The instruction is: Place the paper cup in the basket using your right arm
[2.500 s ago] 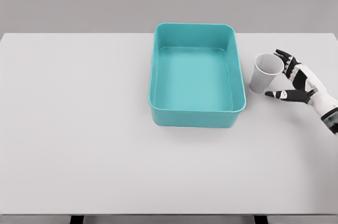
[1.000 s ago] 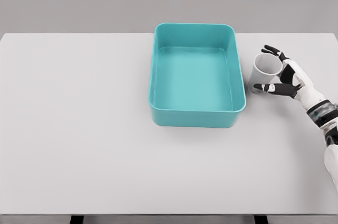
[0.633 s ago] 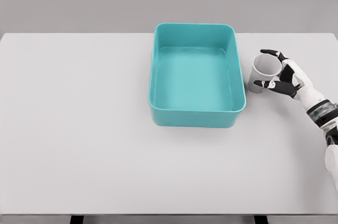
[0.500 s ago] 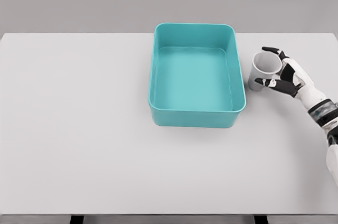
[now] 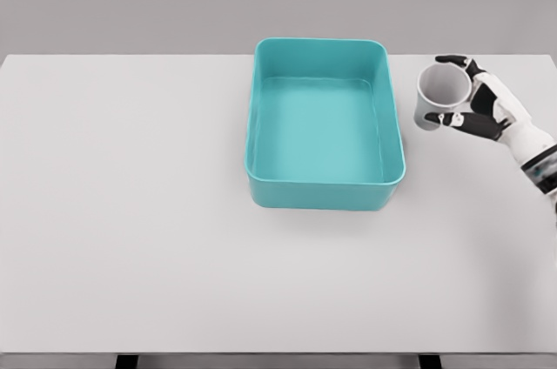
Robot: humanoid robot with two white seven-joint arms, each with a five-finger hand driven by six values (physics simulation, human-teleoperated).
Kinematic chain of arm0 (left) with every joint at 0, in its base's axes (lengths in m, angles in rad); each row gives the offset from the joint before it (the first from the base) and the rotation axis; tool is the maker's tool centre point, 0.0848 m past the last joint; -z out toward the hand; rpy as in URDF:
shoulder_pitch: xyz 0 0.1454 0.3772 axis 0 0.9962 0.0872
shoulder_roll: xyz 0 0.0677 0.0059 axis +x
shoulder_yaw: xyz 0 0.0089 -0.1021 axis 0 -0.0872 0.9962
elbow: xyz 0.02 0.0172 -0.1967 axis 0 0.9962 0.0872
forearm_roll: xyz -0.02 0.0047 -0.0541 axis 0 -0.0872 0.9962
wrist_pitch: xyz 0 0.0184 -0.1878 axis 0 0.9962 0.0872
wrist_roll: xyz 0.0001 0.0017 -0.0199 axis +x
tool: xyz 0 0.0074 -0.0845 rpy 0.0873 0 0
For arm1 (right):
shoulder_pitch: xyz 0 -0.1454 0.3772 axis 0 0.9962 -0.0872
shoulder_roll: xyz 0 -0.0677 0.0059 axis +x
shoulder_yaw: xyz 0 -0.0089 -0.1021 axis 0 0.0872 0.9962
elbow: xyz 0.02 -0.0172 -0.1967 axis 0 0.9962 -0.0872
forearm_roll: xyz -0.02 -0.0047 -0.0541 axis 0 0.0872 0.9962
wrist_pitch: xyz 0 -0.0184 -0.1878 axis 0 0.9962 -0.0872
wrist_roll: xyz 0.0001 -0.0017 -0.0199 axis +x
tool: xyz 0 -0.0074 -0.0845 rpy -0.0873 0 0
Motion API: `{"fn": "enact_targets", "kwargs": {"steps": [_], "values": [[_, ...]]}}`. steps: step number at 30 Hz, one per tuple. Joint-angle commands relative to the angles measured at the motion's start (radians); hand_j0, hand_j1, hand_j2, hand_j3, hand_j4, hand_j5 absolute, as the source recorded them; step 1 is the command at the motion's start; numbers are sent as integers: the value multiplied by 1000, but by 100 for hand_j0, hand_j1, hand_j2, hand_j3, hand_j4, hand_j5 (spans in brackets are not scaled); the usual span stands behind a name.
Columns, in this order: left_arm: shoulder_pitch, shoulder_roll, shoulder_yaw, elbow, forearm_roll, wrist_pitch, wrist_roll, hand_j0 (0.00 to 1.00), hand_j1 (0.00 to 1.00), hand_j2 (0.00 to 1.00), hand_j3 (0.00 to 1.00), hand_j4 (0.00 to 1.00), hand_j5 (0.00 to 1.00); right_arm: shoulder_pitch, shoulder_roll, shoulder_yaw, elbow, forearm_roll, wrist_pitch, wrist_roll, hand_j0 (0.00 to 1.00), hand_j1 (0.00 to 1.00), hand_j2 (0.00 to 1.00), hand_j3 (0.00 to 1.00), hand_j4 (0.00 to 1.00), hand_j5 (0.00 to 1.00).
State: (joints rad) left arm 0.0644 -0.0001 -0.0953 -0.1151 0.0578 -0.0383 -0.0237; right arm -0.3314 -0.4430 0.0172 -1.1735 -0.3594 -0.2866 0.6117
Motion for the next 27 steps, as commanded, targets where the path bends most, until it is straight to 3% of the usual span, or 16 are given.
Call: {"fn": "enact_targets", "kwargs": {"steps": [1,12,27], "values": [[0,0,0,0,-1,0,-1,100,100,100,100,100,100,0,-16,0,-35,11,-5,-1,57,57,57,57,57,57],[-2,0,0,0,0,0,1,100,100,100,100,100,100,-3,-19,-2,-204,209,-14,-1,57,57,57,57,57,57],[-2,0,0,0,-1,0,1,100,100,100,100,100,100,-18,-39,27,-337,441,-35,-1,57,57,57,57,57,57]]}}
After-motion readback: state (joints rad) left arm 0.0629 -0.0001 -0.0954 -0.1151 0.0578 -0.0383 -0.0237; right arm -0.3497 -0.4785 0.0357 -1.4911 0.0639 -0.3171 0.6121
